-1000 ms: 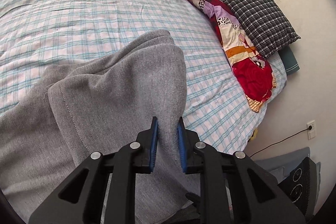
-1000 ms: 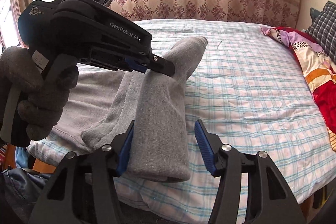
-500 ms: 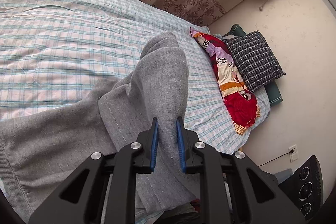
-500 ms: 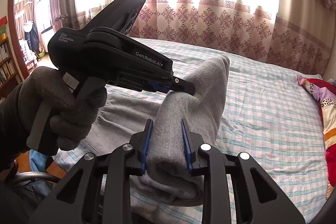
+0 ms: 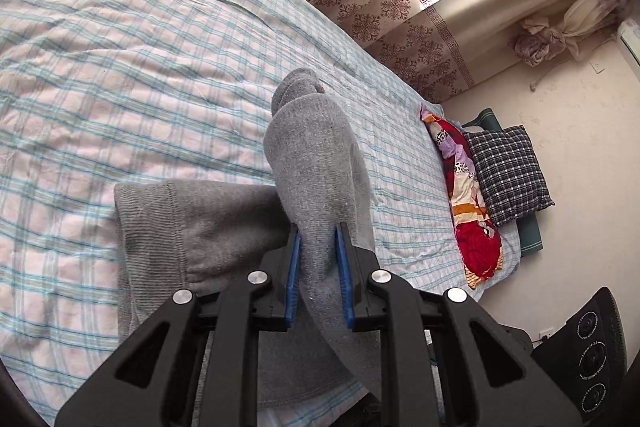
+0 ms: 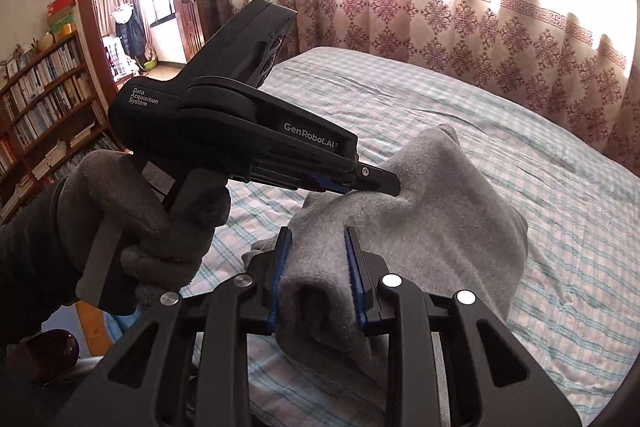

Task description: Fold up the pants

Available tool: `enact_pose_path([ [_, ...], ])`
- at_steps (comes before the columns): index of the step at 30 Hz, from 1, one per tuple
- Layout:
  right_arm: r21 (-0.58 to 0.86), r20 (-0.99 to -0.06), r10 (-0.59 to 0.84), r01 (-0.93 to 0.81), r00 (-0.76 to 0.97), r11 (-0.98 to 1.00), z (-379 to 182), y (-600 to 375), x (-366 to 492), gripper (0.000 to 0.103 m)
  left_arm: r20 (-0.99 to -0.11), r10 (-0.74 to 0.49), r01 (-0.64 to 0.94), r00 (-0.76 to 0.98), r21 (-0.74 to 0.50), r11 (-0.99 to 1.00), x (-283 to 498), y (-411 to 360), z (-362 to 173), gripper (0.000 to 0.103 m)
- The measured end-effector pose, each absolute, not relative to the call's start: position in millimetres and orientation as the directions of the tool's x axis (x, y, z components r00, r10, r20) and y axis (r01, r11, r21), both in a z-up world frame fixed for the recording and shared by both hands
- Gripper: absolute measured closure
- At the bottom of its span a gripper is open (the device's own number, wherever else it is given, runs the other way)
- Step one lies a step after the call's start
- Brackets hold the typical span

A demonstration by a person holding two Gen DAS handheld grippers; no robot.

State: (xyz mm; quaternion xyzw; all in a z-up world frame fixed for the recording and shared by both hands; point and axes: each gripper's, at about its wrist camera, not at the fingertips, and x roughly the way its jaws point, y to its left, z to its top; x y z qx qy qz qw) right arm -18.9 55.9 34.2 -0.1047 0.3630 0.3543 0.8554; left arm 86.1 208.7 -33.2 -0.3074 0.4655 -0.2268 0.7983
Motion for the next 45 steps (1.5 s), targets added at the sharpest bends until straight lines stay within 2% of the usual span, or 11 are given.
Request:
enact_pose_path([
  [4, 0.105, -0.740, 0.518, -0.688, 0.429, 0.718, 15.3, 70.7, -15.3, 0.077, -0.597, -0.653, 0.037, 0.467, -0.724, 0.689, 83.1, 227.3, -56.5, 0.071],
  [7, 0.114, -0.757, 0.511, -0.688, 0.407, 0.717, 8.3, 72.4, -12.8, 0.077, -0.572, -0.672, 0.074, 0.470, -0.733, 0.676, 82.1, 229.5, -60.7, 0.046],
  [10, 0.108, -0.764, 0.503, -0.688, 0.404, 0.717, 5.5, 72.9, -15.6, 0.077, -0.583, -0.677, 0.101, 0.450, -0.720, 0.687, 85.4, 221.9, -61.1, 0.040],
  [18, 0.149, -0.753, 0.526, -0.676, 0.395, 0.722, 5.2, 66.5, -9.5, 0.073, -0.613, -0.693, 0.083, 0.380, -0.723, 0.686, 99.2, 202.6, -85.1, 0.042],
  [19, 0.151, -0.753, 0.524, -0.672, 0.397, 0.725, 5.4, 64.2, -9.5, 0.066, -0.616, -0.692, 0.077, 0.377, -0.724, 0.686, 100.4, 200.6, -87.3, 0.058],
  [20, 0.151, -0.751, 0.521, -0.663, 0.405, 0.733, 6.5, 60.4, -8.5, 0.053, -0.620, -0.689, 0.069, 0.374, -0.723, 0.688, 101.5, 199.3, -89.6, 0.069],
  [22, 0.176, -0.733, 0.540, -0.651, 0.414, 0.738, 9.4, 47.5, -6.3, 0.038, -0.621, -0.687, 0.061, 0.379, -0.723, 0.688, 102.1, 199.0, -90.9, 0.077],
  [31, 0.360, -0.662, 0.645, -0.592, 0.382, 0.721, 23.0, -14.7, 1.2, 0.036, -0.594, -0.682, 0.149, 0.427, -0.698, 0.701, 90.6, 200.9, -60.1, 0.083],
  [36, 0.334, -0.637, 0.671, -0.649, 0.379, 0.683, 34.6, -17.2, -11.4, 0.034, -0.599, -0.648, 0.118, 0.470, -0.685, 0.719, 82.0, 227.6, -51.2, 0.085],
  [41, 0.288, -0.701, 0.595, -0.608, 0.392, 0.740, 13.5, -8.0, 1.6, 0.034, -0.633, -0.598, 0.068, 0.493, -0.657, 0.751, 66.9, 256.2, -58.3, 0.085],
  [45, 0.233, -0.776, 0.515, -0.594, 0.363, 0.770, -17.2, 8.1, 10.3, 0.034, -0.721, -0.477, 0.055, 0.503, -0.524, 0.850, 62.2, 252.6, -71.7, 0.082],
])
